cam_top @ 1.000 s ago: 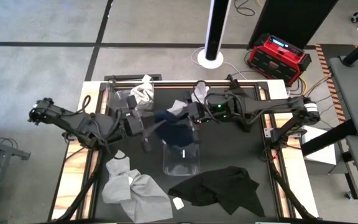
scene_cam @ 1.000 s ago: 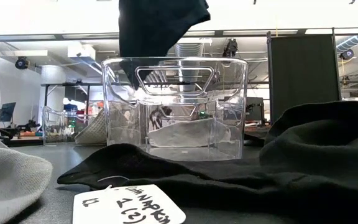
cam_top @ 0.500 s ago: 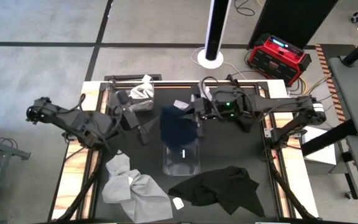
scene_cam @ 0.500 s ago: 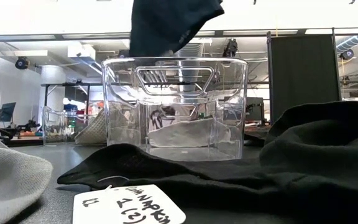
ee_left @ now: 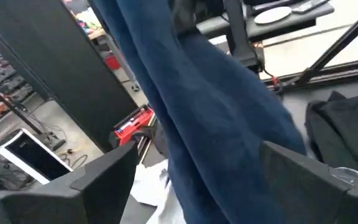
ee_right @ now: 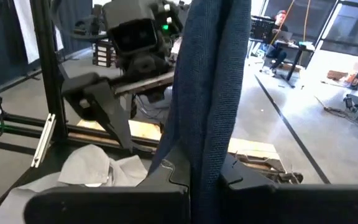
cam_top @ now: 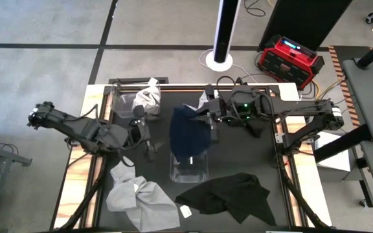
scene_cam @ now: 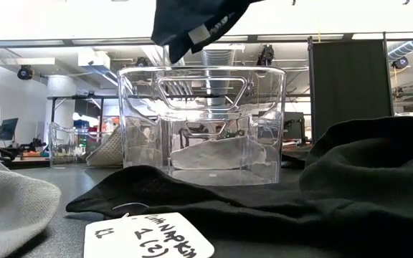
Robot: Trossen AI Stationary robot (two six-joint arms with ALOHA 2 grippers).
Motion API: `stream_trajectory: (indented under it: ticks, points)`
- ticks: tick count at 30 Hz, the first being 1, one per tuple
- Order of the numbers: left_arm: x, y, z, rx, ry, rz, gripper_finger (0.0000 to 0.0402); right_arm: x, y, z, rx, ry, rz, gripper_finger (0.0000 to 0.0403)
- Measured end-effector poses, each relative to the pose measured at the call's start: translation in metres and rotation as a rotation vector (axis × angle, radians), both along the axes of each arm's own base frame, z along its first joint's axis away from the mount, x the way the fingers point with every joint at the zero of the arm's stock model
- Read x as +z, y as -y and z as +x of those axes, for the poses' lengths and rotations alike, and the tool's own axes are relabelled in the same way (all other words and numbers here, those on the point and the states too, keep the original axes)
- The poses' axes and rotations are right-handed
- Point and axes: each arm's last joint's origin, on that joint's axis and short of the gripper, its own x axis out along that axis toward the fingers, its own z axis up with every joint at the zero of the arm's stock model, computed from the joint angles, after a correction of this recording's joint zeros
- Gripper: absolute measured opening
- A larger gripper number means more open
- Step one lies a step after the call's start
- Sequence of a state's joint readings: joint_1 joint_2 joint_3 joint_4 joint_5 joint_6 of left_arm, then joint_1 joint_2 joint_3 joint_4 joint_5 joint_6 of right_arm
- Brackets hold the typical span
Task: Sort towels by color in basket
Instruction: Put the blue towel into the bottom transparent bin
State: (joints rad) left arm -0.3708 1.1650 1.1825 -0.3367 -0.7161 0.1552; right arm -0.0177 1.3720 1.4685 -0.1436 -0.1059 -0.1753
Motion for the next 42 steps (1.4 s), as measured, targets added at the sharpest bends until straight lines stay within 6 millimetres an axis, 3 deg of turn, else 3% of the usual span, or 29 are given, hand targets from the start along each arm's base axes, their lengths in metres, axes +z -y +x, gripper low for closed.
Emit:
stream_trajectory:
  ticks: [4,9,15,20,26,35,42]
  points:
    - [-0.012,-0.002,0.007,0.006,0.055,-0.003,0.032,0.0,0.0,0.0,0.006,-0.002,0.018,0.0009]
    - [-0.026,-0.006,0.016,-0.112,0.132,-0.032,0.0316,0.001,-0.003,0.0,0.013,0.005,0.026,0.0009]
    - [-0.04,-0.014,0.024,-0.093,0.137,-0.032,0.0279,0.001,-0.003,0.001,0.013,0.015,0.027,0.0009]
    - [-0.045,-0.014,0.032,-0.11,0.131,-0.033,0.0194,0.002,-0.003,0.001,0.013,0.025,0.034,0.0009]
    - [-0.05,-0.013,0.036,-0.117,0.099,0.011,0.002,0.002,-0.001,0.001,-0.014,0.018,0.101,0.0009]
    - [-0.042,-0.008,0.033,-0.245,0.14,0.033,0.0001,-0.018,0.013,0.001,-0.25,-0.136,0.227,0.0019]
    - [-0.038,-0.006,0.03,-0.298,0.159,0.023,0.0001,-0.02,0.024,-0.002,-0.182,-0.186,0.284,0.0107]
